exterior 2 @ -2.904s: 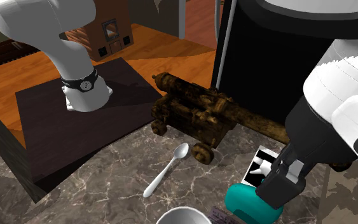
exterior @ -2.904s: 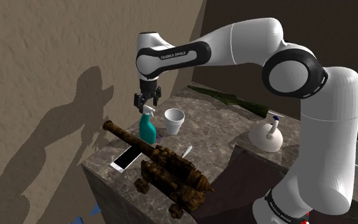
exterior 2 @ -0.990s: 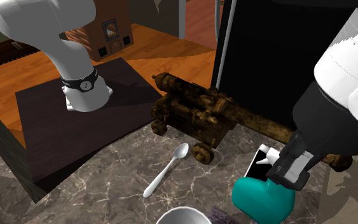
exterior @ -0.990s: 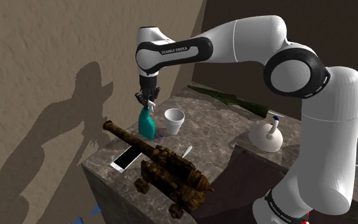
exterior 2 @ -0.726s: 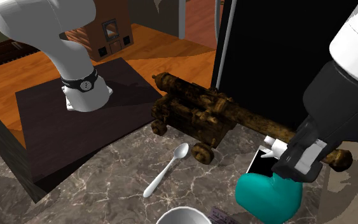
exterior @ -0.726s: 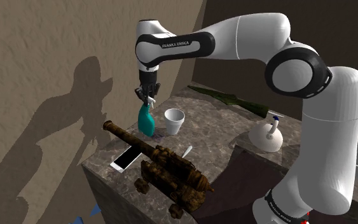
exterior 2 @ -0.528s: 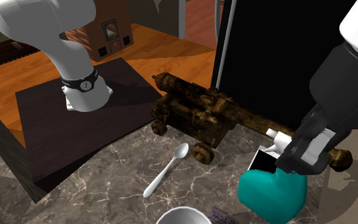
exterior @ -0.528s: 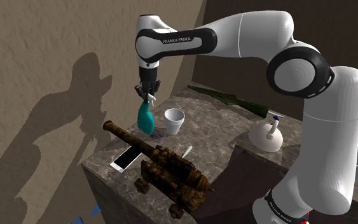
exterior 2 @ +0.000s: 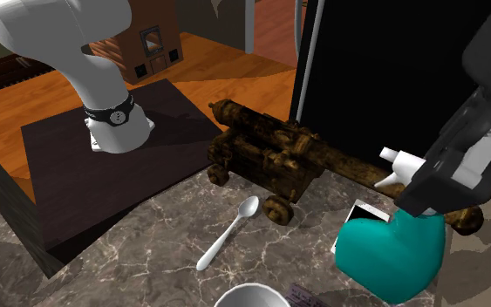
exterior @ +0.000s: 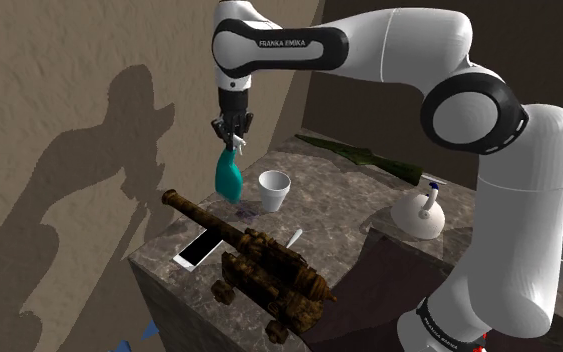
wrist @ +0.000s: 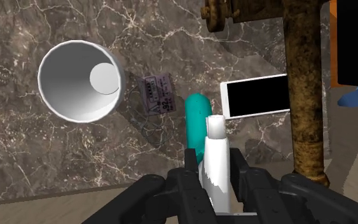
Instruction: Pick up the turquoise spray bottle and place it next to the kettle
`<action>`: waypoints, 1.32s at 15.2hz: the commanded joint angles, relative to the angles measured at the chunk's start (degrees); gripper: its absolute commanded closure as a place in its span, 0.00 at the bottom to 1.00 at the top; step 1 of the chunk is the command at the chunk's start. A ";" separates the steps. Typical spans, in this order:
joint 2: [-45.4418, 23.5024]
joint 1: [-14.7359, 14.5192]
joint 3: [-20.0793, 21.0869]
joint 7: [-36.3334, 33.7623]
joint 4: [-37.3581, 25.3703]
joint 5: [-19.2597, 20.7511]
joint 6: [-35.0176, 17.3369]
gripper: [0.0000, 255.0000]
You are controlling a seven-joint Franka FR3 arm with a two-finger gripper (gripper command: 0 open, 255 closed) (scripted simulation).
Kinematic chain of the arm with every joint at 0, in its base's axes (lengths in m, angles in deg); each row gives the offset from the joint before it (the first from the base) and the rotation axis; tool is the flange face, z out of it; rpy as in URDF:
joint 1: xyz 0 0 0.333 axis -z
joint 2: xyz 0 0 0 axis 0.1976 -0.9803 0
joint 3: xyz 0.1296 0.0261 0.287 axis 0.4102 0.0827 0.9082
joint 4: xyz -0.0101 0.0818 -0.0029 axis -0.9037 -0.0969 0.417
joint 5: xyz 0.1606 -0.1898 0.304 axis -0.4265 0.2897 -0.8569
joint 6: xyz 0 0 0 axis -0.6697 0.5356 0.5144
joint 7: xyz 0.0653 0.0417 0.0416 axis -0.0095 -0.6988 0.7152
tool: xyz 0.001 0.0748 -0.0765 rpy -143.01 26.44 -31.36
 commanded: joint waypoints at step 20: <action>-6.51 -1.31 0.03 -0.53 -26.93 0.70 20.41 1.00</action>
